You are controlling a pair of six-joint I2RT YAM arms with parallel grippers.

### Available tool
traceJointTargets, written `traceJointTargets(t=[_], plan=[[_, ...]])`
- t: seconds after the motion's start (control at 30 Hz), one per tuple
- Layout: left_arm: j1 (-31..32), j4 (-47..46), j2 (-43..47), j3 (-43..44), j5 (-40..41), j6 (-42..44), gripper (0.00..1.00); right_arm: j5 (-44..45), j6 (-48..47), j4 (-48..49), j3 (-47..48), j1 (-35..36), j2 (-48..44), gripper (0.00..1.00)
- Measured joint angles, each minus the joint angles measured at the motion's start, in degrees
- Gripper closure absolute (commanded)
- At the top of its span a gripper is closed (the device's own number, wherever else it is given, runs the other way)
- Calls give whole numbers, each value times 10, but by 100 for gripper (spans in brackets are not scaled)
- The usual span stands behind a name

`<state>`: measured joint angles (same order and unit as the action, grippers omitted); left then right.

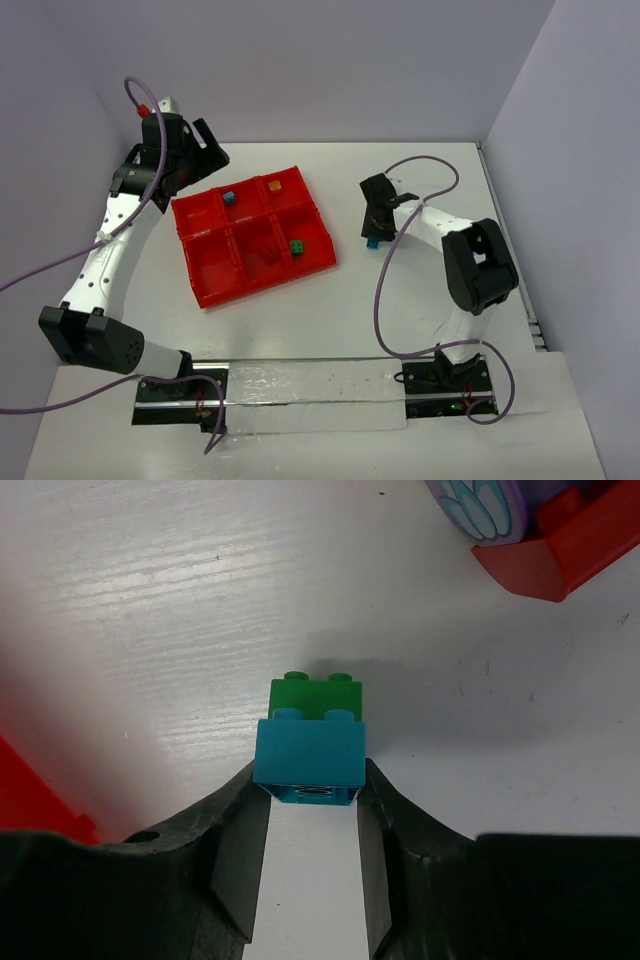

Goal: Sort the legos into containers by color

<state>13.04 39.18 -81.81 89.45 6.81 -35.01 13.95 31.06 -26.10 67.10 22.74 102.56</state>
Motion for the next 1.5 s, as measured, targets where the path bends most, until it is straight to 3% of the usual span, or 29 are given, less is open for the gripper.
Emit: traceJointTargets(t=[0.17,0.3,0.6,0.77,0.97,1.1,1.5], plan=[[0,0,0,0,-5,8,16,-23,-13,5,-23,0,-42,100],[0,-4,0,0,-46,27,19,-137,-53,8,-35,-2,-135,100],[0,-100,4,-52,-390,71,20,-471,-104,40,-2,-3,-196,100],[1,-148,11,-101,-559,76,20,-580,-103,55,0,-3,-200,100],[14,-206,14,-150,-680,79,18,-661,-84,93,16,-2,-205,100],[20,-288,19,-204,-725,26,18,-691,-56,135,16,-2,-213,100],[62,-404,22,-224,-762,-51,24,-711,-41,158,42,9,-215,100]])
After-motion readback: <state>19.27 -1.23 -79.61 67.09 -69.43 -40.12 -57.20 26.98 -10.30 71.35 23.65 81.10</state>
